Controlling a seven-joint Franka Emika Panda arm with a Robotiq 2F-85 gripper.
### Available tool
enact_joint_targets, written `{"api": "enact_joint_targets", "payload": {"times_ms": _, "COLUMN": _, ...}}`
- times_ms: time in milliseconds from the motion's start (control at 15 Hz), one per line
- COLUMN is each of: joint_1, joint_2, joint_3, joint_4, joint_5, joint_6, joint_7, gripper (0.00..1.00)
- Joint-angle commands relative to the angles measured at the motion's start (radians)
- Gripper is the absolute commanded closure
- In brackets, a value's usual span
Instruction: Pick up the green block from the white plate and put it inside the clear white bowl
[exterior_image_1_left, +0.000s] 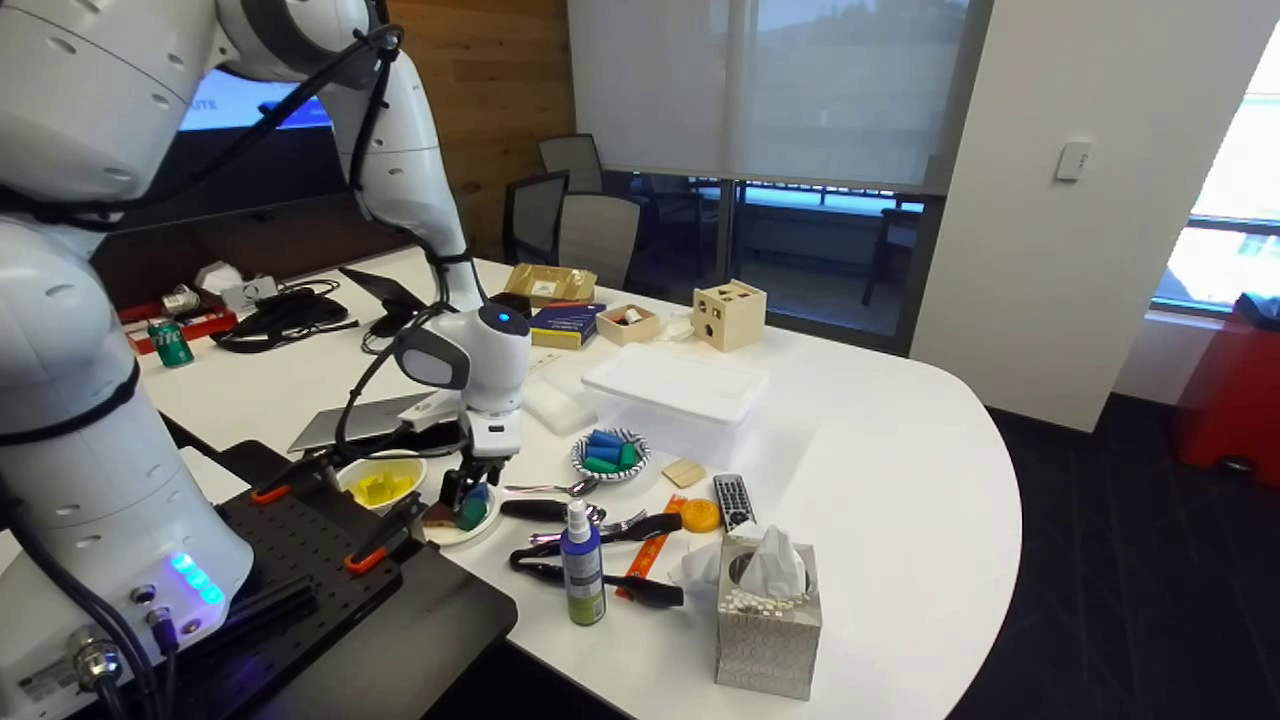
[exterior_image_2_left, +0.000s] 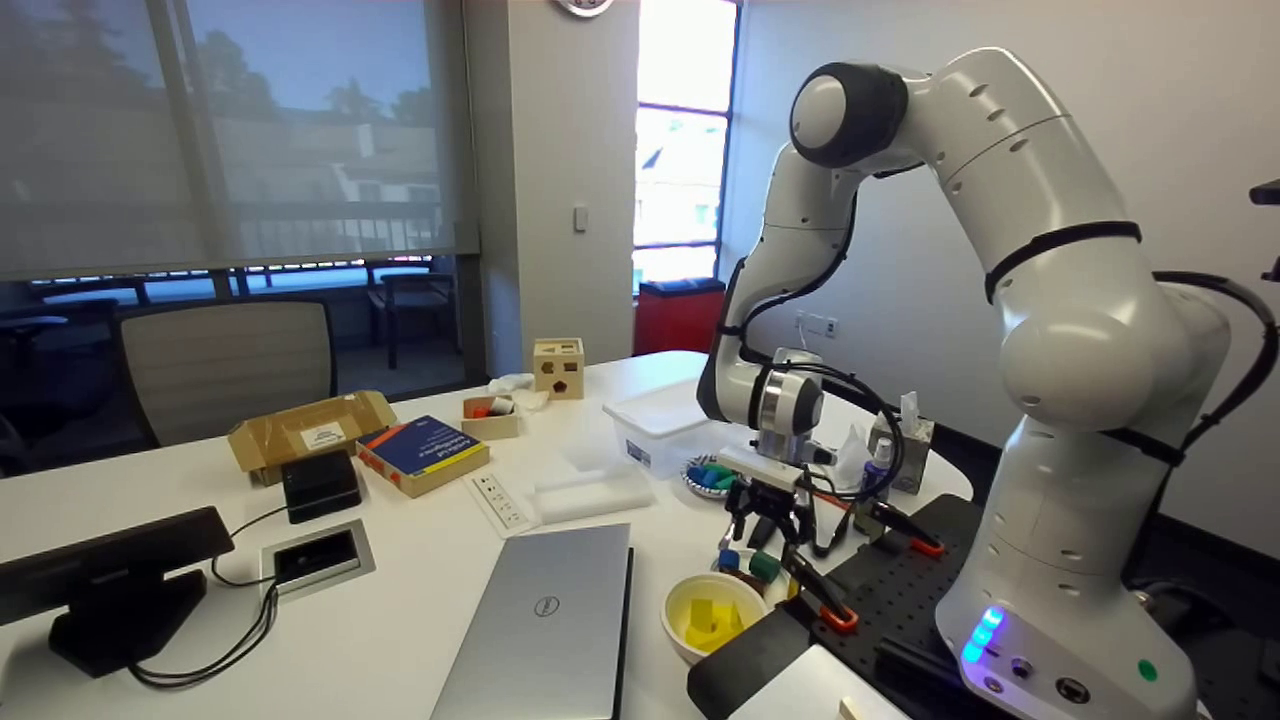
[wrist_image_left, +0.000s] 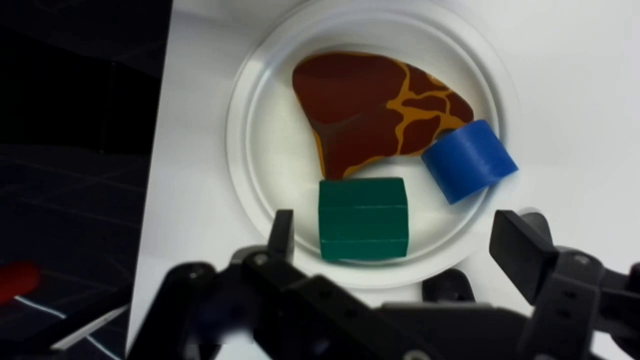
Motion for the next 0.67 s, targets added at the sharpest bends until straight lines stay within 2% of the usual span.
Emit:
{"api": "enact_joint_targets", "payload": {"times_ms": 0, "joint_1": -0.012, "joint_2": 0.03, "joint_3": 0.021, "joint_4": 0.024, "joint_5": 0.028, "joint_6": 0.036, "joint_7": -0.023, "gripper": 0.0}}
{"api": "enact_joint_targets", "payload": {"times_ms": 267, "joint_1": -0.001, "joint_2": 0.054, "joint_3": 0.017, "joint_4": 0.034, "joint_5": 0.018, "joint_6": 0.034, "joint_7": -0.002, "gripper": 0.0}}
{"api": "enact_joint_targets", "payload": {"times_ms": 333, "joint_1": 0.002, "joint_2": 0.059, "joint_3": 0.015, "joint_4": 0.035, "joint_5": 0.016, "joint_6": 0.035, "joint_7": 0.0, "gripper": 0.25}}
{"api": "enact_joint_targets", "payload": {"times_ms": 400, "joint_1": 0.007, "joint_2": 0.06, "joint_3": 0.012, "joint_4": 0.032, "joint_5": 0.014, "joint_6": 0.039, "joint_7": 0.006, "gripper": 0.28}}
{"api": "enact_joint_targets", "payload": {"times_ms": 600, "joint_1": 0.01, "joint_2": 0.056, "joint_3": 0.01, "joint_4": 0.028, "joint_5": 0.014, "joint_6": 0.049, "joint_7": 0.009, "gripper": 0.51}}
